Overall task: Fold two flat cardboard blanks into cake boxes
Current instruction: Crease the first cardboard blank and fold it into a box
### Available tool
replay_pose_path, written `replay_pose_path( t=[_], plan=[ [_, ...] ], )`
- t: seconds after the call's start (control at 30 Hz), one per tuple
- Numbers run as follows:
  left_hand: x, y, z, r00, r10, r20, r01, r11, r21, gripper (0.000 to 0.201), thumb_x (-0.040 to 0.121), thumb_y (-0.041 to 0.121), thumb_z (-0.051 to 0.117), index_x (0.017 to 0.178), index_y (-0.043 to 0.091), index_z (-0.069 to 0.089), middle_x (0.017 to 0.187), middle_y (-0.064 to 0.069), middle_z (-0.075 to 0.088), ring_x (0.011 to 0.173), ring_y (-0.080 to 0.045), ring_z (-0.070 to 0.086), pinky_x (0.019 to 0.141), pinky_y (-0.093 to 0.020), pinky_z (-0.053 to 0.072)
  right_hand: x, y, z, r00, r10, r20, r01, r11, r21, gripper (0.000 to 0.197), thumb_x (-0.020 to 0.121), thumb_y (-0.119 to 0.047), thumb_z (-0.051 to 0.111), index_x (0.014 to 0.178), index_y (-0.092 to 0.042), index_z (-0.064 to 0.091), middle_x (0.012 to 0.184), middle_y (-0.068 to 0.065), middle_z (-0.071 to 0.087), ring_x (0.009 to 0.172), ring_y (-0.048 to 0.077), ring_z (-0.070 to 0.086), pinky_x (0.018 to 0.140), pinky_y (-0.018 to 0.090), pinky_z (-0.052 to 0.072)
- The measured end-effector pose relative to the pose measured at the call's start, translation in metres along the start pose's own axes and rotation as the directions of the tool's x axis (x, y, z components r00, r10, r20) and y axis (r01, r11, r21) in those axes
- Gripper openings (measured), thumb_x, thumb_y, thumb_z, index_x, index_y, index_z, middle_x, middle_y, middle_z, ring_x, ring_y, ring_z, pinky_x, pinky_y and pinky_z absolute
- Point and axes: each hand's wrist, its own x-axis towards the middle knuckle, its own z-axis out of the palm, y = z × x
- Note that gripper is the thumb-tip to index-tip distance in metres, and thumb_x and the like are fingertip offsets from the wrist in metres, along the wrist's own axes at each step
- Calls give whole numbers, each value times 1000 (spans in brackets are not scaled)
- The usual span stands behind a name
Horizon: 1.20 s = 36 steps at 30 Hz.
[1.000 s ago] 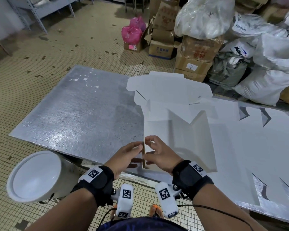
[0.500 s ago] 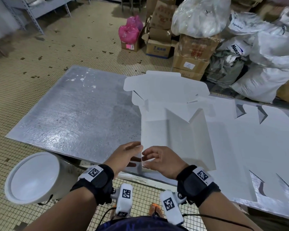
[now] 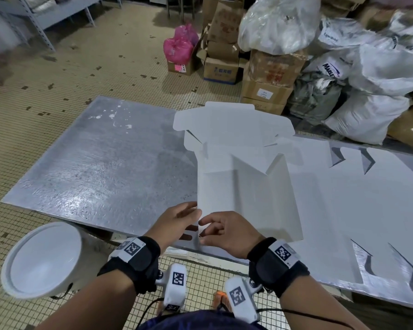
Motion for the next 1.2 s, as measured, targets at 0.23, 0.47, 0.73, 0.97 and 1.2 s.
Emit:
replay_pose_path(
  t=[0.23,0.47,0.73,0.97,1.2],
  plan=[
    [-2,10,-6,1000,10,-20,-10,1000,11,24,98,35,61,121,33,66,113,10,72,94,-10,72,80,-34,61,-10,-6,-10,989,-16,-144,21,999,28,31,83,-18,79,112,-24,68,89,-8,77,86,2,71,87,20,52],
    [7,22,-32,936,189,-296,-123,966,228,23,95,20,58,114,25,71,107,13,69,96,-15,65,90,-33,54,-39,9,-73,574,-174,-800,0,977,-212,25,86,-14,73,104,-30,66,109,-16,65,107,12,60,94,29,49],
    [14,23,-49,942,160,-295,-73,956,286,23,98,21,51,118,32,58,105,4,65,84,-18,63,64,-27,50,-36,40,-36,711,219,-668,-162,976,147,28,92,-21,65,120,-24,63,112,-5,69,83,11,68,74,22,54],
    [10,30,-79,852,294,-433,-150,930,336,22,98,16,49,117,22,60,98,-1,66,77,-8,59,57,-23,42,-30,20,-17,677,173,-716,-57,981,183,23,92,-14,62,113,-21,62,104,-5,69,64,11,69,61,24,57],
    [11,14,-104,917,174,-358,-20,918,395,25,99,17,43,122,21,53,100,-5,63,76,-17,60,68,-34,50,-13,11,15,731,219,-646,-124,974,190,24,93,-15,60,115,-23,56,104,-12,65,67,13,69,66,30,60]
  ],
)
